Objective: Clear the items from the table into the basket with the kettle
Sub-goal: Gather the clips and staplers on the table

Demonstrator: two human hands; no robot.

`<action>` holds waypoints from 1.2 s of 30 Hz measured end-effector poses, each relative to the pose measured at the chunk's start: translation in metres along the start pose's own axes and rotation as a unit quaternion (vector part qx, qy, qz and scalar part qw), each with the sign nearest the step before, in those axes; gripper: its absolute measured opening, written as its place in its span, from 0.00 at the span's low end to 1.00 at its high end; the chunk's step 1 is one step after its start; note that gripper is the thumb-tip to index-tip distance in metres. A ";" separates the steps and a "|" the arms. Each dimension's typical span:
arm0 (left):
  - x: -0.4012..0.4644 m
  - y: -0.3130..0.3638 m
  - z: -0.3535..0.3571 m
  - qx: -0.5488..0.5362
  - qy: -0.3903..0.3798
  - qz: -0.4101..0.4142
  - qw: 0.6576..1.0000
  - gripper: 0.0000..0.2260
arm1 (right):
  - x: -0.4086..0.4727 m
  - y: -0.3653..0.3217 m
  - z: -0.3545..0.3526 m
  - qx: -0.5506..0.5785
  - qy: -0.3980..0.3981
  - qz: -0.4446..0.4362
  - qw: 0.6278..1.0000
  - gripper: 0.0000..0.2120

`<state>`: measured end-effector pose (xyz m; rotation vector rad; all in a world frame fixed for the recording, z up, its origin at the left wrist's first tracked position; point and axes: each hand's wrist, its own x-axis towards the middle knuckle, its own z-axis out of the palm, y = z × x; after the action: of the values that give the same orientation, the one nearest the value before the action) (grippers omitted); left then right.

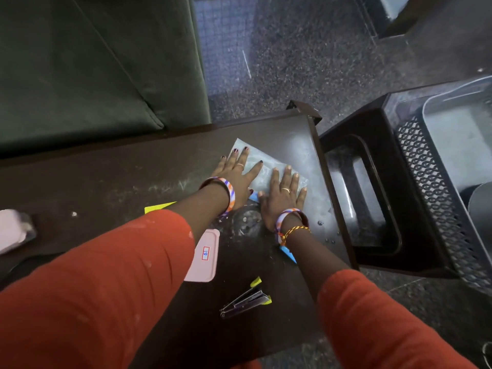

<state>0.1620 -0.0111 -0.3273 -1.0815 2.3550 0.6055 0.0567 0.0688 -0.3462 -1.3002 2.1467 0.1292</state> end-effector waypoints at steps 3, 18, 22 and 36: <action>-0.020 0.010 -0.010 -0.052 0.077 0.001 0.996 0.27 | -0.015 -0.004 -0.011 0.019 0.055 -0.022 0.998 0.28; -0.207 0.060 0.028 -0.285 0.163 -0.078 0.941 0.17 | -0.177 0.005 0.014 0.086 0.046 -0.218 0.971 0.24; -0.232 0.077 0.067 -0.290 0.107 -0.094 0.946 0.16 | -0.212 0.023 0.033 0.074 -0.090 -0.220 0.969 0.27; -0.161 0.105 0.124 -0.106 0.080 -0.066 0.989 0.19 | -0.138 0.064 0.045 0.024 0.035 -0.070 0.997 0.30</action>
<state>0.2012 0.2139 -0.3107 -1.4174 2.3686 0.7592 0.0689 0.2251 -0.3209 -1.4407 2.0950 -0.0255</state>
